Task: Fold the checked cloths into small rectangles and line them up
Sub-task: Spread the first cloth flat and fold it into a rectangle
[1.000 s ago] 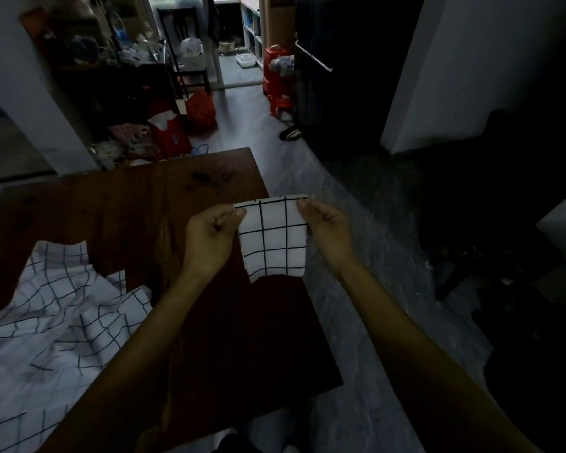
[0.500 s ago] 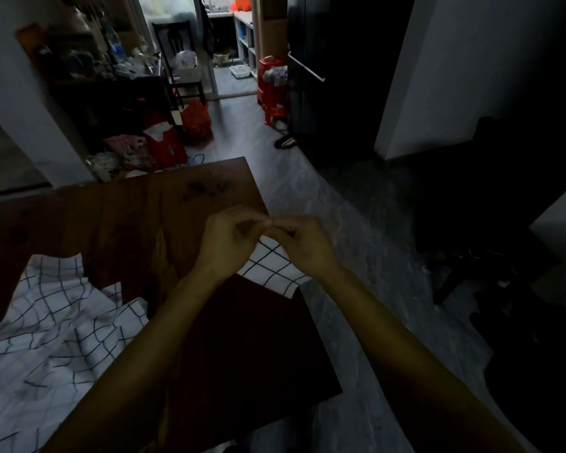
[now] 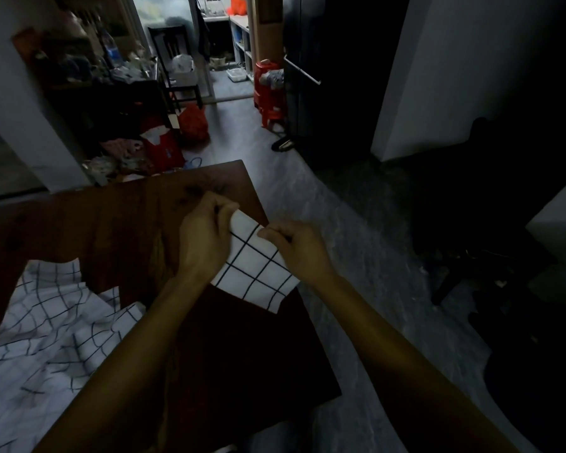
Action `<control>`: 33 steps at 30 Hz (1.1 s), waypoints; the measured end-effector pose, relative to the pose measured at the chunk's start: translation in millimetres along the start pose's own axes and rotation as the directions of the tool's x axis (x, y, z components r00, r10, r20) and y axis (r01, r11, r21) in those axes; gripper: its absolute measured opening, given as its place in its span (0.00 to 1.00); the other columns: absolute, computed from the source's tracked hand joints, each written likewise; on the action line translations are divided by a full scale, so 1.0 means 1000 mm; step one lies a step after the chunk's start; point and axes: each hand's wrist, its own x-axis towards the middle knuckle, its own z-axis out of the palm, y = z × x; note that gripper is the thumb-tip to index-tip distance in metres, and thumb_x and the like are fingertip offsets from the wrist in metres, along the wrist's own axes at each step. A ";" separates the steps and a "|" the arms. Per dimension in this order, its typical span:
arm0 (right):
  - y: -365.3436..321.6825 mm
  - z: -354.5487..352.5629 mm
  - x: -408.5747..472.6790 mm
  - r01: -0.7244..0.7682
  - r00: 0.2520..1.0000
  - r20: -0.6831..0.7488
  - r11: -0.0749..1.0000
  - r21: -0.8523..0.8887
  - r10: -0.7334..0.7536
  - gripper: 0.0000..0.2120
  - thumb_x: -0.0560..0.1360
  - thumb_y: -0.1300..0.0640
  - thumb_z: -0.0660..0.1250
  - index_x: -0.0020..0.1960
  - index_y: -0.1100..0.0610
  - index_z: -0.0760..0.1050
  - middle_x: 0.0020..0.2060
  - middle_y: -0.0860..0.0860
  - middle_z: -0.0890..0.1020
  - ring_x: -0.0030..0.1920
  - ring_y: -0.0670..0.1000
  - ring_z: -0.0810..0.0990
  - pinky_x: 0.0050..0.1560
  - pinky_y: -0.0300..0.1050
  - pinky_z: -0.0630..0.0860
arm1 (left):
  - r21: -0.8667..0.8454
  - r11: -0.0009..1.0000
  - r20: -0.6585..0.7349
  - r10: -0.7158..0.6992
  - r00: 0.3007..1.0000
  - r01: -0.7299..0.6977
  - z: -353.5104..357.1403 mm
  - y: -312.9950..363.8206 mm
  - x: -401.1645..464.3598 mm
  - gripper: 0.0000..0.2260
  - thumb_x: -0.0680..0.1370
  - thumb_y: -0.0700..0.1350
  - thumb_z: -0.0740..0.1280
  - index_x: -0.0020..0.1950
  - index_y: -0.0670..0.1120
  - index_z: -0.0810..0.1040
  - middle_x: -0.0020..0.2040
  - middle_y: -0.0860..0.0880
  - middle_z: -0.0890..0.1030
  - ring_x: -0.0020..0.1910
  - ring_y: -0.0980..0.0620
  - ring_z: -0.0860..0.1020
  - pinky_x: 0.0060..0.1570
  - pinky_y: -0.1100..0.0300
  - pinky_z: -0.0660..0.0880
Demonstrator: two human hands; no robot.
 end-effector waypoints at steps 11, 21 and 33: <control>0.004 -0.008 -0.012 0.021 1.000 0.015 0.996 -0.088 -0.019 0.08 0.76 0.61 0.67 0.43 0.49 0.77 0.31 0.30 0.76 0.33 0.35 0.75 0.40 0.40 0.75 | 0.061 0.998 -0.054 0.017 0.998 -0.014 -0.009 -0.010 0.003 0.07 0.81 0.47 0.59 0.49 0.47 0.74 0.38 0.50 0.78 0.38 0.49 0.77 0.38 0.52 0.75; 0.010 -0.019 -0.024 -0.102 0.995 -0.006 0.994 -0.050 0.102 0.11 0.77 0.62 0.66 0.39 0.49 0.75 0.31 0.35 0.76 0.35 0.35 0.77 0.40 0.37 0.77 | 0.050 0.999 -0.110 -0.015 0.994 0.021 -0.004 -0.008 0.001 0.08 0.81 0.48 0.59 0.49 0.47 0.75 0.38 0.51 0.78 0.38 0.51 0.77 0.37 0.58 0.73; -0.007 -0.012 -0.009 -0.098 0.994 -0.060 0.994 -0.057 0.095 0.13 0.77 0.51 0.64 0.56 0.58 0.76 0.48 0.45 0.78 0.45 0.36 0.74 0.48 0.28 0.71 | 0.042 0.993 0.108 0.106 0.989 -0.111 0.006 0.018 0.008 0.09 0.78 0.40 0.60 0.48 0.37 0.78 0.44 0.40 0.80 0.43 0.45 0.77 0.45 0.59 0.71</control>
